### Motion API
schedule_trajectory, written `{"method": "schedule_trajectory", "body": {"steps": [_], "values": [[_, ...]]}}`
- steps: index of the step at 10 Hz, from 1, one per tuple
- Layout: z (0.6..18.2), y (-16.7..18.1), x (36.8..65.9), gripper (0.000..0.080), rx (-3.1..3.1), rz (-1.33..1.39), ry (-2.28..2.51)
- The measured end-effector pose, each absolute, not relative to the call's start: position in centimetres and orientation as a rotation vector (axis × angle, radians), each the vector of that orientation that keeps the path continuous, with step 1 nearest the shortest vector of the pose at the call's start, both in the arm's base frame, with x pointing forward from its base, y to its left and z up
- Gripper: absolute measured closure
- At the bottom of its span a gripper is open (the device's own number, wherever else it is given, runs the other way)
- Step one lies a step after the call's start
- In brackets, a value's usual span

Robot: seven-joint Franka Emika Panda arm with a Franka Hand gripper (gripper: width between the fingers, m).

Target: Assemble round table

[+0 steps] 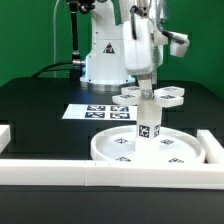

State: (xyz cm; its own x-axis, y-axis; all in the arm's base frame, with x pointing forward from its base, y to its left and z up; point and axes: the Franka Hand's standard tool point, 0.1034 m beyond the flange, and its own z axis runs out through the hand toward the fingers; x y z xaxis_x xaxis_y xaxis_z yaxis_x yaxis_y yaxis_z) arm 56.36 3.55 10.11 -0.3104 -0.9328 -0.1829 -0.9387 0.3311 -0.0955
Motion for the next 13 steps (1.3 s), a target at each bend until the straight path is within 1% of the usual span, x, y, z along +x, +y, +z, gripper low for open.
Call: {"method": "schedule_trajectory", "body": {"steps": [4,5,6,8,11,13], "values": [[10.1,3.5,56.4,0.0354,-1.654,0.063,2.421],[10.1,3.5,56.4,0.0208,-1.669,0.061,2.41],[10.9,3.4,56.4,0.0168,-1.751,0.07,2.345],[12.8,3.4,56.8,0.0153,-1.746,0.074,2.298],[12.1,3.7,56.6,0.0151,-1.797,0.074,2.27],[11.5,4.8,55.8,0.0151,-2.121,0.087,2.028]]}}
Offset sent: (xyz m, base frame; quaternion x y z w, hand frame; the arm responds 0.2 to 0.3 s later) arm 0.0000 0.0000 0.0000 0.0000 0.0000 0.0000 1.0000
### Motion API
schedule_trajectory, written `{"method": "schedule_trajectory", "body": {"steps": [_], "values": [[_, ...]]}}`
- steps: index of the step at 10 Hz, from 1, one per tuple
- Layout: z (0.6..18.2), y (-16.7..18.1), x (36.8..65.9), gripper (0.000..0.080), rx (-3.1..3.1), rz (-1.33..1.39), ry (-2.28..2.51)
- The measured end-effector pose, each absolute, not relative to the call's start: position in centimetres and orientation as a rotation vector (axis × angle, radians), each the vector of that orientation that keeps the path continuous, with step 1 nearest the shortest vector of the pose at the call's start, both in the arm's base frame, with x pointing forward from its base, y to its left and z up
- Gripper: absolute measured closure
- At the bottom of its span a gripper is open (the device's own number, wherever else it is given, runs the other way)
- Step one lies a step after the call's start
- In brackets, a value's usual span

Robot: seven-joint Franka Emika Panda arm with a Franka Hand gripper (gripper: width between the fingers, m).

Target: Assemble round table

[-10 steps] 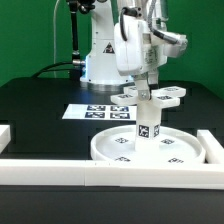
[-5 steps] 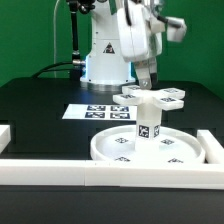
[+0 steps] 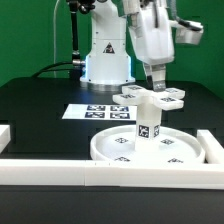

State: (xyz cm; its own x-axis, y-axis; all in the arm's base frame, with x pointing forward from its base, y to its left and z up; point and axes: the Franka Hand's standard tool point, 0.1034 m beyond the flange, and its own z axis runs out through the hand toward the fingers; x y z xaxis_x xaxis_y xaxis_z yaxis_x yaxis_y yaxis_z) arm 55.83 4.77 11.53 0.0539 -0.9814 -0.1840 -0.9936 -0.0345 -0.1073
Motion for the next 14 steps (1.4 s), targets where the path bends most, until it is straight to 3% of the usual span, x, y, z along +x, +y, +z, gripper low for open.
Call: {"method": "schedule_trajectory", "body": {"steps": [3,7,14], "values": [[12.31,5.58,56.14,0.0151,-2.472,0.108,1.62],[12.09,5.44,56.04,0.0151,-2.657,0.069,1.285],[12.64,5.55,55.73,0.0151,-3.009,0.064,0.152]]}}
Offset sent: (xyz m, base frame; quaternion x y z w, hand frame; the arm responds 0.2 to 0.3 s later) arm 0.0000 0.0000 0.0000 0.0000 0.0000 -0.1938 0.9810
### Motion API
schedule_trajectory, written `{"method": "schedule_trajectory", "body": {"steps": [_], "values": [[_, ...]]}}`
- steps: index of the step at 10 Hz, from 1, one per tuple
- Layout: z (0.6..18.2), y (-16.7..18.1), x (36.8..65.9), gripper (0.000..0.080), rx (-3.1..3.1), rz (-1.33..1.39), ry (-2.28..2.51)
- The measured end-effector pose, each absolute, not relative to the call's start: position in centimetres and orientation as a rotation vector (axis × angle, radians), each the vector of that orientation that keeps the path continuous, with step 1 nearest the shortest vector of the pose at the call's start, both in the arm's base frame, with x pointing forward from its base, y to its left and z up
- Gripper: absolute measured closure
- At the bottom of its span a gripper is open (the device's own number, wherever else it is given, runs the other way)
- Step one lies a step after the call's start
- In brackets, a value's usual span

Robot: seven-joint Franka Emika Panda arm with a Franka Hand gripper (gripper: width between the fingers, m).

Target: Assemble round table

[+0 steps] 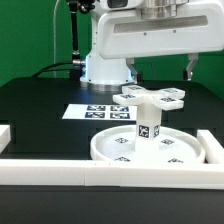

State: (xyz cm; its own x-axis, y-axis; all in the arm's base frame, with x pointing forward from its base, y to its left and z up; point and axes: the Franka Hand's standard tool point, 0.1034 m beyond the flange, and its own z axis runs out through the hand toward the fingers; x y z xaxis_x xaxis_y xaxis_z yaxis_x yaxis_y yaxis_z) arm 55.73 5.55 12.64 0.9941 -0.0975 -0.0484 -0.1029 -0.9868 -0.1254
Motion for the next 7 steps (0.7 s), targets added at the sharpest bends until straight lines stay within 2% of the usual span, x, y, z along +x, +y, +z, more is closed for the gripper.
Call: {"method": "schedule_trajectory", "body": {"steps": [7], "values": [[12.77,4.85,56.52,0.0151,-2.958,-0.031,-0.891]]}}
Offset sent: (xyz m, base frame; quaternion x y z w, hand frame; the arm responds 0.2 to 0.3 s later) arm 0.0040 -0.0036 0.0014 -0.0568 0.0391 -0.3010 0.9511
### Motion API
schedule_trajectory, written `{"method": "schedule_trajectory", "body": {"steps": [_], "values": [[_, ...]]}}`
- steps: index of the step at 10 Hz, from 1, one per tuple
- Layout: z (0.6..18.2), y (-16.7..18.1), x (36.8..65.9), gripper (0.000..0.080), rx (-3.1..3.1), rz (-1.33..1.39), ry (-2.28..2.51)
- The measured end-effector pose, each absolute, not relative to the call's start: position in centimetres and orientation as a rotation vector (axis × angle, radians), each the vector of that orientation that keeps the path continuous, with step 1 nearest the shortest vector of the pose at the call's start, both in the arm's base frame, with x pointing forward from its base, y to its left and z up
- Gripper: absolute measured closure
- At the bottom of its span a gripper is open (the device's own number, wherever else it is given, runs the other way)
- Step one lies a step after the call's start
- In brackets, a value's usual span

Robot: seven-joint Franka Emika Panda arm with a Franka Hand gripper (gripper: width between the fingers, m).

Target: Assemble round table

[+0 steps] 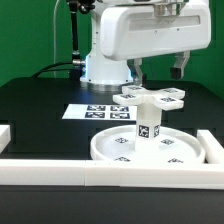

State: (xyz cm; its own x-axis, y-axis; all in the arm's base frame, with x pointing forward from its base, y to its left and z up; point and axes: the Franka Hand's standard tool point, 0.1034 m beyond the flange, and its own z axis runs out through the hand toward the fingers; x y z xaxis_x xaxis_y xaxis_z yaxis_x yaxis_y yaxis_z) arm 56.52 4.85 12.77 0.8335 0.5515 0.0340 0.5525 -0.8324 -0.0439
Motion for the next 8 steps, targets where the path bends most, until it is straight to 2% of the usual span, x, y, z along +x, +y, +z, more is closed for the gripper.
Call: {"method": "schedule_trajectory", "body": {"steps": [4,8], "values": [[12.68,4.46,56.54,0.0151,-2.851,-0.035,-1.208],[11.83,4.07,56.58,0.0151,-2.621,-0.002,-1.712]]}}
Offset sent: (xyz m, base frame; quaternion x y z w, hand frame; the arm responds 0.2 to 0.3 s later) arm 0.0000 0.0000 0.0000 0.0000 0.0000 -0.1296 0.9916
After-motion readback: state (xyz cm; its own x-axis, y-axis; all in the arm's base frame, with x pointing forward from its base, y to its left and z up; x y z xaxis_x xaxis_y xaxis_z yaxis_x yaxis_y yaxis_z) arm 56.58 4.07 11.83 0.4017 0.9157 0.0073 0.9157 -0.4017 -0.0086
